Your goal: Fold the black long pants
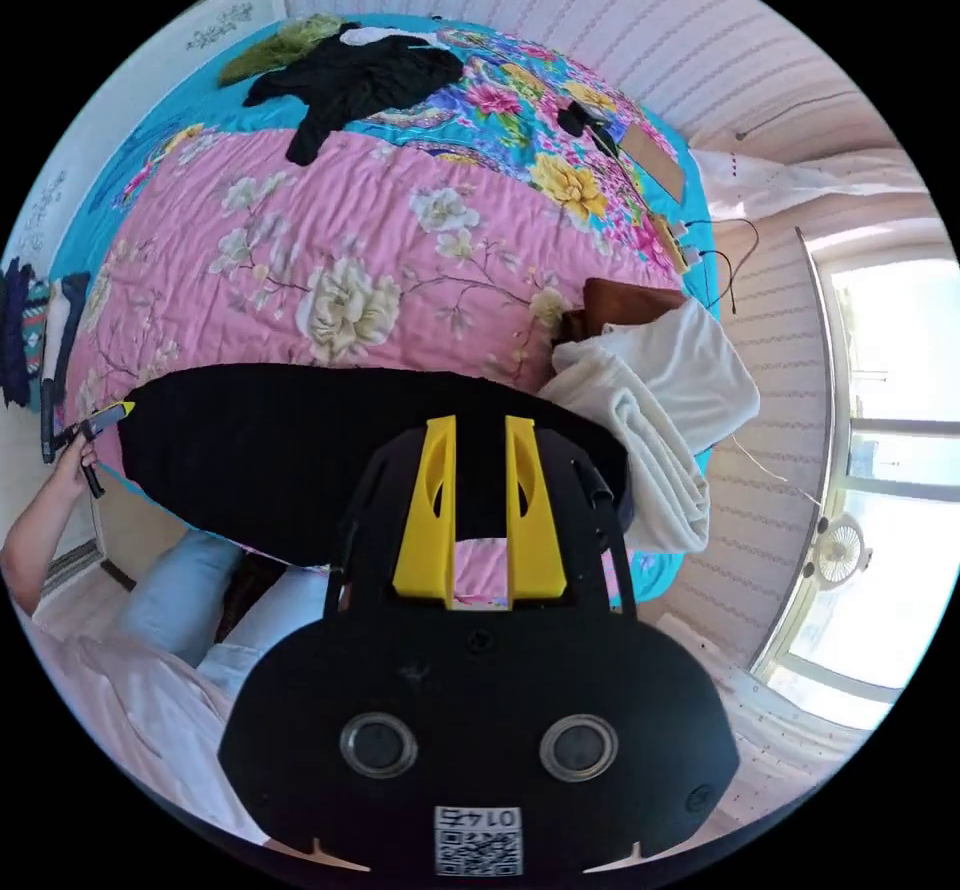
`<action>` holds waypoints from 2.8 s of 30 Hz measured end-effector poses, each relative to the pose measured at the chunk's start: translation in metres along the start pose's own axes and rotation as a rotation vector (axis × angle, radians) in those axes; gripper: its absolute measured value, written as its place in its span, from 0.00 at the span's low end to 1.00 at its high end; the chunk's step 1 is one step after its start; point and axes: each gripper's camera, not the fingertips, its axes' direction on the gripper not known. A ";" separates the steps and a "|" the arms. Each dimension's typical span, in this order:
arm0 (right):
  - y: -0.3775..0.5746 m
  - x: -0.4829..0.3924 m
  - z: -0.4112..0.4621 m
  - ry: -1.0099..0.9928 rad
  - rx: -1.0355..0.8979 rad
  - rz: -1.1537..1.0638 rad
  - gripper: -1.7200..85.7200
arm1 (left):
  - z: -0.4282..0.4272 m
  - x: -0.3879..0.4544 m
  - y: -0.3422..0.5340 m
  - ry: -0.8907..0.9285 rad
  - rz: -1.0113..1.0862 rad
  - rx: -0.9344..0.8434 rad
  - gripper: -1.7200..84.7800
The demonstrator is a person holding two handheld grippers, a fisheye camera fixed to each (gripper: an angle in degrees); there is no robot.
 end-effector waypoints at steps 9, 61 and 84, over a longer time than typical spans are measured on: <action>-0.101 -0.337 0.095 -0.455 -0.109 -0.674 0.18 | -0.086 0.074 0.178 0.130 -0.008 -0.052 0.02; 0.343 0.056 0.117 -0.256 0.028 -0.122 0.12 | 0.174 0.155 0.215 -0.349 0.421 0.179 0.09; 0.522 0.443 0.014 -0.658 0.355 0.438 0.06 | 0.135 0.092 0.467 -0.155 0.584 0.082 0.01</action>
